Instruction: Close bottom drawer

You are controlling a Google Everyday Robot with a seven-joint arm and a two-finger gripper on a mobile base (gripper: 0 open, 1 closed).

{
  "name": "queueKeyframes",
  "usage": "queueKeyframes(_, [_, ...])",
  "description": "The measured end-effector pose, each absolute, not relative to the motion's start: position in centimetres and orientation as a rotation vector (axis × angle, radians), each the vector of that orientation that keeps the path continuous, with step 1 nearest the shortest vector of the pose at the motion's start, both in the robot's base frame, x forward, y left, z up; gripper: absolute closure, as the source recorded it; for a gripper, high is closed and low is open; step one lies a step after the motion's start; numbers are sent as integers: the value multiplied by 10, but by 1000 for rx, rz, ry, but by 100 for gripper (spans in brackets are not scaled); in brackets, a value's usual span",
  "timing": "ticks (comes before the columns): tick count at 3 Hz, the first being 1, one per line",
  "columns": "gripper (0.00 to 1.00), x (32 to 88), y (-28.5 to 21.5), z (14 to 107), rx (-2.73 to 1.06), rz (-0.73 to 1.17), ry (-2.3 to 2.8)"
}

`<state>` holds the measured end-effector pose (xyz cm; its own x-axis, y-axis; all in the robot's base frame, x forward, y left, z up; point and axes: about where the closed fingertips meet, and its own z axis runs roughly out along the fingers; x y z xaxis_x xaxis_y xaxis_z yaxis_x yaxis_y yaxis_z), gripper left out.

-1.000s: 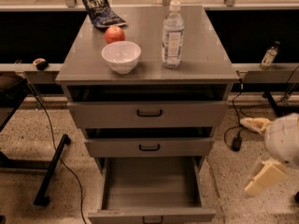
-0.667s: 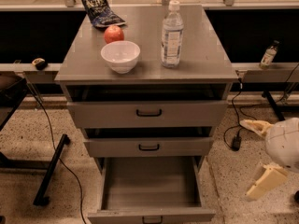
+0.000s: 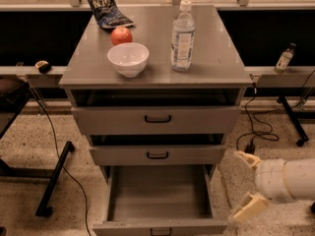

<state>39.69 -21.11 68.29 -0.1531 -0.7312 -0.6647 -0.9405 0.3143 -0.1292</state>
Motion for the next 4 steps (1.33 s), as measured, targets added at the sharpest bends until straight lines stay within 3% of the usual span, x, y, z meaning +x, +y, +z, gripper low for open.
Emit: queueKeyframes(4, [0, 425, -206, 524, -1415, 473, 1861])
